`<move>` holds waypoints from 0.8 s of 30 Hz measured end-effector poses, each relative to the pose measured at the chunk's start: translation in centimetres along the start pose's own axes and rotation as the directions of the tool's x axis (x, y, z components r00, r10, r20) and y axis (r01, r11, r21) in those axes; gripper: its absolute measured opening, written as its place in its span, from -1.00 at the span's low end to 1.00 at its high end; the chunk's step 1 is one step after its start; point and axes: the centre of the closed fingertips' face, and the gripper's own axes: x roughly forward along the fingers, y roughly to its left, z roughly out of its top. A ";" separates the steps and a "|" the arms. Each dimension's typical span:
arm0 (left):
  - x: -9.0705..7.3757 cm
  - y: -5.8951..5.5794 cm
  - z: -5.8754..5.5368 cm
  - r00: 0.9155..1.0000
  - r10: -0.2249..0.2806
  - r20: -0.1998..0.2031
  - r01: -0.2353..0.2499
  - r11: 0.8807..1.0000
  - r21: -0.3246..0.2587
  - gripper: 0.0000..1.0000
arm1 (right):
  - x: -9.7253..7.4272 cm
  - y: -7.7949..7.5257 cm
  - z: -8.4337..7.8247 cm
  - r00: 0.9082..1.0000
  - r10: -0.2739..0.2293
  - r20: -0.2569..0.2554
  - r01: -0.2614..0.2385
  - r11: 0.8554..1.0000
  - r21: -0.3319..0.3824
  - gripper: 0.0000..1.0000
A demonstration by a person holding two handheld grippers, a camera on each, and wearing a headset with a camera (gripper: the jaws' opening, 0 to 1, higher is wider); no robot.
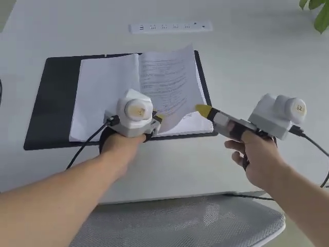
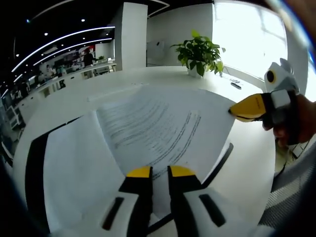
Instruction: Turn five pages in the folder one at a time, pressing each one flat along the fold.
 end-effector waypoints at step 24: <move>-11.7 5.3 0.4 0.995 0.085 0.056 -0.079 0.992 -0.102 -0.67 | 2.9 9.1 -0.6 0.981 0.192 -0.009 -0.192 0.978 -0.088 -1.00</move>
